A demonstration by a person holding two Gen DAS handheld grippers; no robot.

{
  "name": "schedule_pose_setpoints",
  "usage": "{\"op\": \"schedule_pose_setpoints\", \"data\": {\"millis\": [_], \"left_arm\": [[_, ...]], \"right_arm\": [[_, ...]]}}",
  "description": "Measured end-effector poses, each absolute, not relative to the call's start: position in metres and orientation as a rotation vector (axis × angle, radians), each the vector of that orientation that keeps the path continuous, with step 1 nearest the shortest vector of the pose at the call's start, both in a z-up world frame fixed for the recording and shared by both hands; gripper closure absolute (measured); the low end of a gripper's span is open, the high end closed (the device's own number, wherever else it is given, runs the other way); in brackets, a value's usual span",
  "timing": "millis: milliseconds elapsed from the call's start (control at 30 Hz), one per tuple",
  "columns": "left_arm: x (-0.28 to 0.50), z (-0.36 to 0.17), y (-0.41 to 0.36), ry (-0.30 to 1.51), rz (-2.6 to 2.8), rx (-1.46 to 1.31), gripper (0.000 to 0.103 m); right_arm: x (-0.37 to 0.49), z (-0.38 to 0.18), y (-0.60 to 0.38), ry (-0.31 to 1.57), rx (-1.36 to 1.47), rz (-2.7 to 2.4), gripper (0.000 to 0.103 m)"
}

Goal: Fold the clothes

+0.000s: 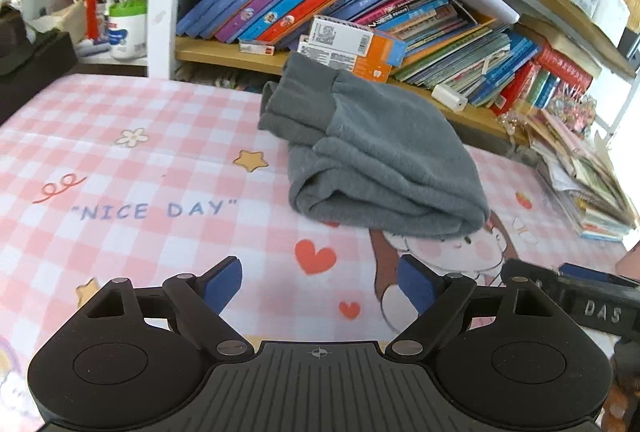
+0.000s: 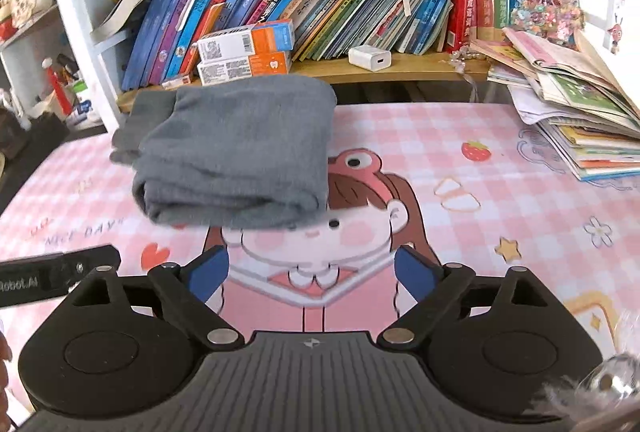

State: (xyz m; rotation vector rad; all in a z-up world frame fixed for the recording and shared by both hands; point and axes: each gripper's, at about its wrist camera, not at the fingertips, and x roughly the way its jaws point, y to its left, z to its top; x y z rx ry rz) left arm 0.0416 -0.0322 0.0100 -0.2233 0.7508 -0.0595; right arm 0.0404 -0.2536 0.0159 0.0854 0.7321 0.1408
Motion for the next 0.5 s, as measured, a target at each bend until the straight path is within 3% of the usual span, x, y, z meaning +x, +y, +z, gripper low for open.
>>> {"op": "schedule_pose_setpoints", "data": {"millis": [500], "left_arm": [[0.017,0.019,-0.044,0.699,-0.052,-0.104,0.002]], "right_arm": [[0.019,0.018,-0.245,0.744,0.059,0.142,0.0]]}}
